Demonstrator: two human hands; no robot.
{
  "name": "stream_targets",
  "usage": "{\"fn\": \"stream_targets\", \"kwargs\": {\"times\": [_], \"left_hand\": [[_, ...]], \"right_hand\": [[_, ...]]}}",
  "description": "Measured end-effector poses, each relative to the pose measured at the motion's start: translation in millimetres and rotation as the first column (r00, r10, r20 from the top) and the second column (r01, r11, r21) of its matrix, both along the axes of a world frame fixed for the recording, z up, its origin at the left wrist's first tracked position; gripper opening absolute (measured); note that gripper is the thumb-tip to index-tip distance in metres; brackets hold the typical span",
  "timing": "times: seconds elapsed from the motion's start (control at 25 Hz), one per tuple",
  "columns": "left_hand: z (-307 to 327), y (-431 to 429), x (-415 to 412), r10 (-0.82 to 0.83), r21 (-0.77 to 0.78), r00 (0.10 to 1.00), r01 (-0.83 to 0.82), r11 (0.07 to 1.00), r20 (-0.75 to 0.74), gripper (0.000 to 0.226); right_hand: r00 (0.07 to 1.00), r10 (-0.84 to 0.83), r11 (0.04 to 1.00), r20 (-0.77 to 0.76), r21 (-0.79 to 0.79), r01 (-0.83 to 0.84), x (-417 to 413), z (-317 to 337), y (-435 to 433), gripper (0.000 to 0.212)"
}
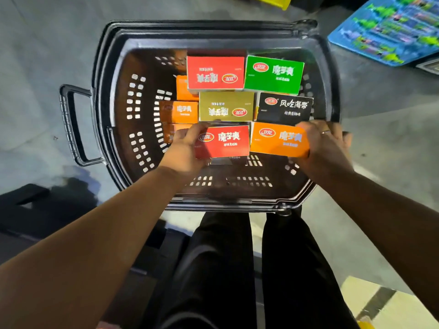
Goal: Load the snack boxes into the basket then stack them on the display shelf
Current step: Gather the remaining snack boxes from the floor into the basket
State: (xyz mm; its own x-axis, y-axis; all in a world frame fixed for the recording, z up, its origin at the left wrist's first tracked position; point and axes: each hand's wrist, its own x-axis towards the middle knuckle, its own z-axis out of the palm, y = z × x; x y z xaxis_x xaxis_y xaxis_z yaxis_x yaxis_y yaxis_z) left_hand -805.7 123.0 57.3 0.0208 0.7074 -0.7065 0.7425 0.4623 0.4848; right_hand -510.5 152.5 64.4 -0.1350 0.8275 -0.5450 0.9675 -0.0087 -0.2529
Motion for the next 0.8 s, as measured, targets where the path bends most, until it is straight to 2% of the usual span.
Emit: {"fn": "stream_targets", "kwargs": {"times": [0.12, 0.28, 0.4, 0.48, 0.56, 0.68, 0.8], "left_hand": [[-10, 8, 9, 0.022, -0.003, 1.0, -0.022, 1.0, 0.003, 0.075], [-24, 10, 15, 0.045, 0.003, 0.999, -0.045, 0.999, -0.003, 0.075], [-30, 8, 25, 0.083, 0.013, 0.995, -0.084, 0.996, 0.049, 0.072], [-31, 8, 34, 0.11, 0.022, 0.992, -0.112, 0.994, 0.062, 0.067], [-32, 9, 42, 0.118, 0.026, 0.993, -0.118, 0.993, 0.006, 0.064], [-29, 9, 46, 0.103, -0.021, 0.995, -0.104, 0.994, -0.009, 0.079], [-21, 10, 46, 0.053, -0.076, 0.997, -0.057, 0.995, -0.06, 0.091]], "right_hand": [[0.998, 0.041, 0.998, 0.04, 0.043, -0.043, 6, -11, -1, 0.059], [0.981, 0.088, 0.99, 0.174, 0.09, -0.105, 6, -27, -5, 0.062], [0.957, 0.107, 0.982, 0.268, 0.125, -0.145, 2, -33, -8, 0.074], [0.953, 0.122, 0.979, 0.277, 0.127, -0.162, 1, -32, -10, 0.077], [0.956, 0.118, 0.979, 0.269, 0.13, -0.157, 1, -31, -9, 0.074], [0.961, 0.076, 0.982, 0.265, 0.148, -0.118, -3, -30, -8, 0.063], [0.963, 0.077, 0.993, 0.258, 0.064, -0.096, -8, -21, -4, 0.069]]}}
